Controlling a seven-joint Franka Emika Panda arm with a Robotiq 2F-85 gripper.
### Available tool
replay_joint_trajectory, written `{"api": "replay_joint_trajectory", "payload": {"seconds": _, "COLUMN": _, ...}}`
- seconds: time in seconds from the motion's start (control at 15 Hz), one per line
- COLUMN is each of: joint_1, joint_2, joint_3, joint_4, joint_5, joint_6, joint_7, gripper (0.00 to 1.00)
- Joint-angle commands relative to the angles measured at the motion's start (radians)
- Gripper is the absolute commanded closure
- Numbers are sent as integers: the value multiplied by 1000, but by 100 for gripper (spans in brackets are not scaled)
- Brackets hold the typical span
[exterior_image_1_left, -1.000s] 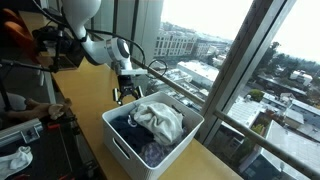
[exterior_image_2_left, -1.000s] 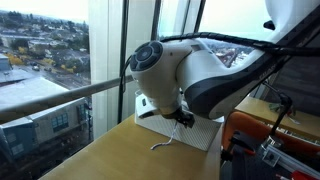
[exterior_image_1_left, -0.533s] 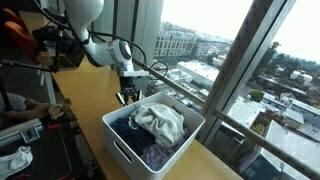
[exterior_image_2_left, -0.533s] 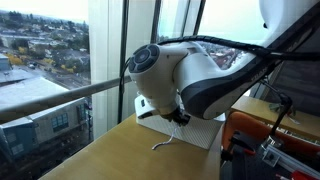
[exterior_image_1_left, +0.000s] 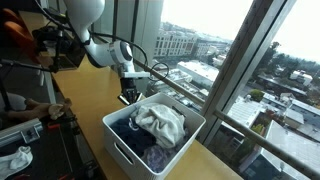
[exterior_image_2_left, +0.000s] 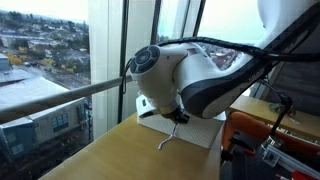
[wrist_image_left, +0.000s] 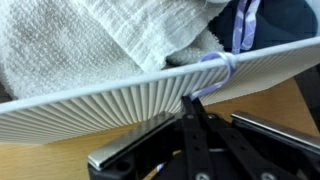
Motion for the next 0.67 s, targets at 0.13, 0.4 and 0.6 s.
{"api": "replay_joint_trajectory", "payload": {"seconds": 0.13, "joint_1": 1, "joint_2": -1, "joint_3": 0, "joint_4": 21, "joint_5": -8, "joint_6": -28, "joint_7": -5, "gripper": 100}}
{"api": "replay_joint_trajectory", "payload": {"seconds": 0.4, "joint_1": 0, "joint_2": -49, "joint_3": 13, "joint_4": 17, "joint_5": 14, "joint_6": -23, "joint_7": 13, "gripper": 100}}
{"api": "replay_joint_trajectory", "payload": {"seconds": 0.6, "joint_1": -3, "joint_2": -107, "joint_3": 20, "joint_4": 6, "joint_5": 34, "joint_6": -15, "joint_7": 37, "gripper": 100}}
